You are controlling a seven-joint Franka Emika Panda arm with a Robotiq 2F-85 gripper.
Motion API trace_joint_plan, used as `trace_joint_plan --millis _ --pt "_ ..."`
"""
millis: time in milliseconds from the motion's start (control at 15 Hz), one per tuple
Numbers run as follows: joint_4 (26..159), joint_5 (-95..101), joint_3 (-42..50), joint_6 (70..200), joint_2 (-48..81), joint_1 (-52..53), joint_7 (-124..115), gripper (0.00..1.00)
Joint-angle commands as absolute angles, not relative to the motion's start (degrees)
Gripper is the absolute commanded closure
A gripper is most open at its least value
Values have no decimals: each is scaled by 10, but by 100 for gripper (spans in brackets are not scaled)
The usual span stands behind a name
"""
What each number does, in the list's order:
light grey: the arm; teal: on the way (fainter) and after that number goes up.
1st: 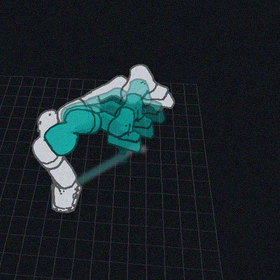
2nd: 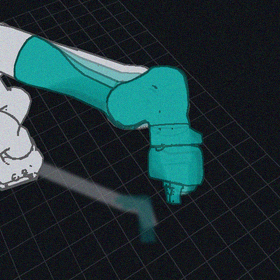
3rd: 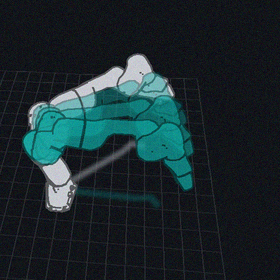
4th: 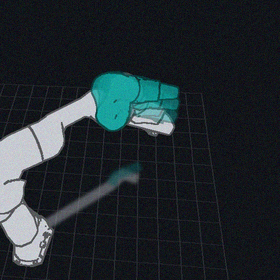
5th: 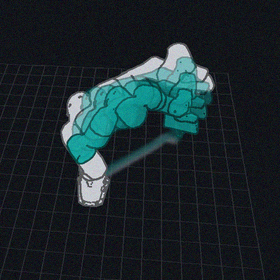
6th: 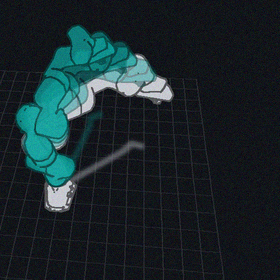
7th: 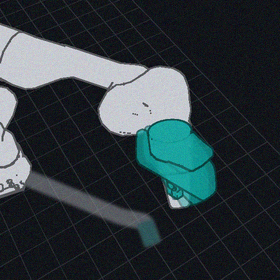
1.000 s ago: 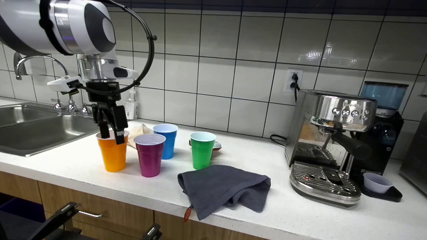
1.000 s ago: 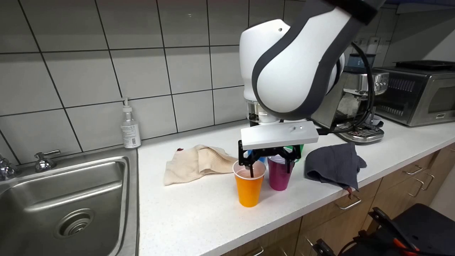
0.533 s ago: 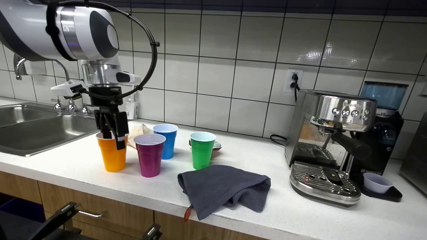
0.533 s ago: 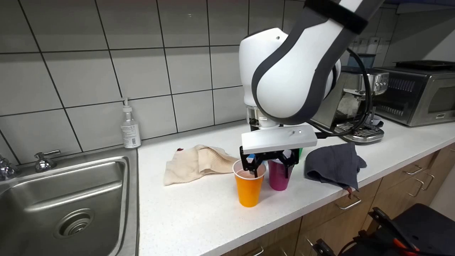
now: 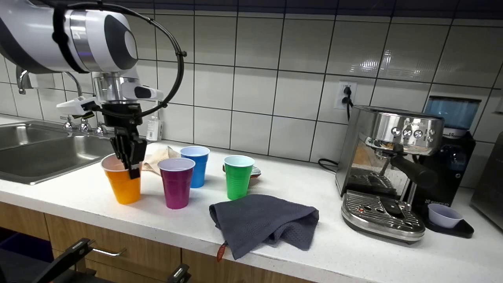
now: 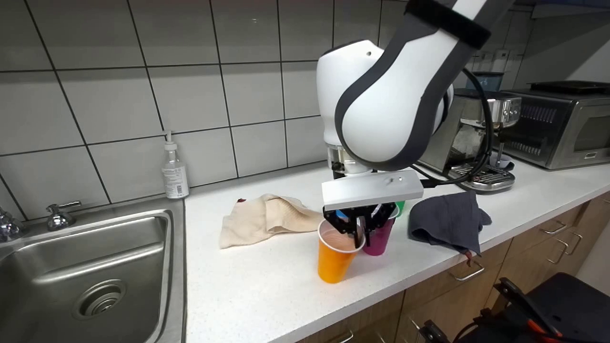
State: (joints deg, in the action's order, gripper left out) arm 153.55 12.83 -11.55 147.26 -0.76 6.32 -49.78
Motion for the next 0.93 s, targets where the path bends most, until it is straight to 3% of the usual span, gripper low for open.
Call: trace_joint_plan --millis 0,867 --pt "1527 146 -108 1477 -3 73 -516 100" --pt "1530 64 -112 1473 -64 89 -434 99"
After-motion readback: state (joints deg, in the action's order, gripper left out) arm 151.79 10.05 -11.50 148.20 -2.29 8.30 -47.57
